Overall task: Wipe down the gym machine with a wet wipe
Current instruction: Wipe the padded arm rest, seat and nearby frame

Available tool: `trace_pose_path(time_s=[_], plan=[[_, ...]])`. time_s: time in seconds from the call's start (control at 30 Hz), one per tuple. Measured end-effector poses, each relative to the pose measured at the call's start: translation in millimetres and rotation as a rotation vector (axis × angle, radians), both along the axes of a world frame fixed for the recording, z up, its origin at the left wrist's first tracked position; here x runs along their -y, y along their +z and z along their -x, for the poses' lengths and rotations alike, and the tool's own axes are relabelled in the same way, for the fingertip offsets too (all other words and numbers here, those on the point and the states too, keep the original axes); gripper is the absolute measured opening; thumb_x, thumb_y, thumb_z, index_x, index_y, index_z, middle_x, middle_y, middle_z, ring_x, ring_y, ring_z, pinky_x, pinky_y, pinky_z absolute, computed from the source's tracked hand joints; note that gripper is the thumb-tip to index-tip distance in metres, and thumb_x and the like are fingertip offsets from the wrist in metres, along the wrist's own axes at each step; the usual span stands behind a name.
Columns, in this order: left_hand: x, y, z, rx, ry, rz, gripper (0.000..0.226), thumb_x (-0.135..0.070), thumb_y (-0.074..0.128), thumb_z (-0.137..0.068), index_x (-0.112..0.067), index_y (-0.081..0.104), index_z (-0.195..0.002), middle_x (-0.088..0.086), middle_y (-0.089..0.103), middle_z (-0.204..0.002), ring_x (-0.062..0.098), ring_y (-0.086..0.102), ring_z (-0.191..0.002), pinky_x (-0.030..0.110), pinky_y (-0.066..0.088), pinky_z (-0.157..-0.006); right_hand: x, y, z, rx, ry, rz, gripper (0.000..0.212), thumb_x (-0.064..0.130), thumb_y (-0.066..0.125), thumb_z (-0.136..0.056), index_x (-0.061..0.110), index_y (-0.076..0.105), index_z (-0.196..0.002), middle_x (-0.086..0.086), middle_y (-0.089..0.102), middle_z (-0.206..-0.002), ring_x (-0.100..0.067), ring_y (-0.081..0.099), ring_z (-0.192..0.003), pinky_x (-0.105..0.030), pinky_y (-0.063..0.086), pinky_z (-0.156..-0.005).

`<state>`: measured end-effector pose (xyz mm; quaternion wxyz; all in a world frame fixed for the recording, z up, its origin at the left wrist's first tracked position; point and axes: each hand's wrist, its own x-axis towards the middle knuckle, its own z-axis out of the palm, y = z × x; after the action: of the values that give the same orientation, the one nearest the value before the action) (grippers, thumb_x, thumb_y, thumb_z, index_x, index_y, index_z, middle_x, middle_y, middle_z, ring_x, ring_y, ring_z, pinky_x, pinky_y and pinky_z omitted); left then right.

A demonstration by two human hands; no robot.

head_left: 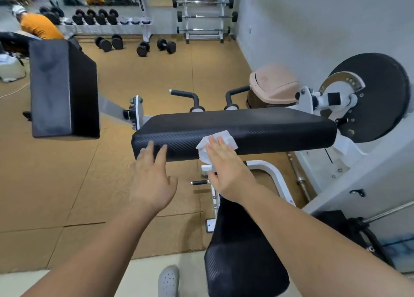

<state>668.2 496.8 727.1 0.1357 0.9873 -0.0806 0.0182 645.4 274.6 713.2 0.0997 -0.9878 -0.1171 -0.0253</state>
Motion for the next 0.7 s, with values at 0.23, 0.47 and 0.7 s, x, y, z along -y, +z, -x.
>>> trace_pose_path(time_s=[0.23, 0.47, 0.7], plan=[[-66, -9, -73, -0.007, -0.203, -0.05, 0.078, -0.031, 0.057, -0.089, -0.015, 0.029, -0.16, 0.007, 0.023, -0.169, 0.029, 0.018, -0.155, 0.053, 0.019, -0.125, -48, -10, -37, -0.005, -0.218, -0.031, 0.077, 0.05, 0.047, -0.105, 0.018, 0.01, -0.165, -0.003, 0.008, -0.172, -0.022, -0.003, -0.159, -0.046, -0.001, -0.13], [-113, -33, -112, 0.203, -0.544, 0.317, 0.063, -0.022, 0.045, -0.081, 0.001, 0.059, -0.138, 0.015, 0.056, -0.146, 0.035, 0.054, -0.122, 0.04, 0.038, -0.108, -65, -12, -66, -0.053, -0.594, 0.004, 0.098, 0.08, 0.002, -0.09, 0.016, -0.004, -0.164, -0.015, -0.022, -0.17, -0.032, -0.024, -0.156, -0.046, -0.011, -0.127], [-114, -45, -119, 0.227, -0.584, 0.512, 0.062, -0.018, 0.041, -0.082, 0.006, 0.057, -0.137, 0.02, 0.058, -0.14, 0.037, 0.055, -0.118, 0.027, 0.03, -0.11, -144, -36, -63, 0.046, -0.064, 0.043, 0.092, 0.071, 0.026, -0.097, 0.017, -0.009, -0.163, -0.011, -0.017, -0.171, -0.03, -0.021, -0.157, -0.049, -0.011, -0.127]])
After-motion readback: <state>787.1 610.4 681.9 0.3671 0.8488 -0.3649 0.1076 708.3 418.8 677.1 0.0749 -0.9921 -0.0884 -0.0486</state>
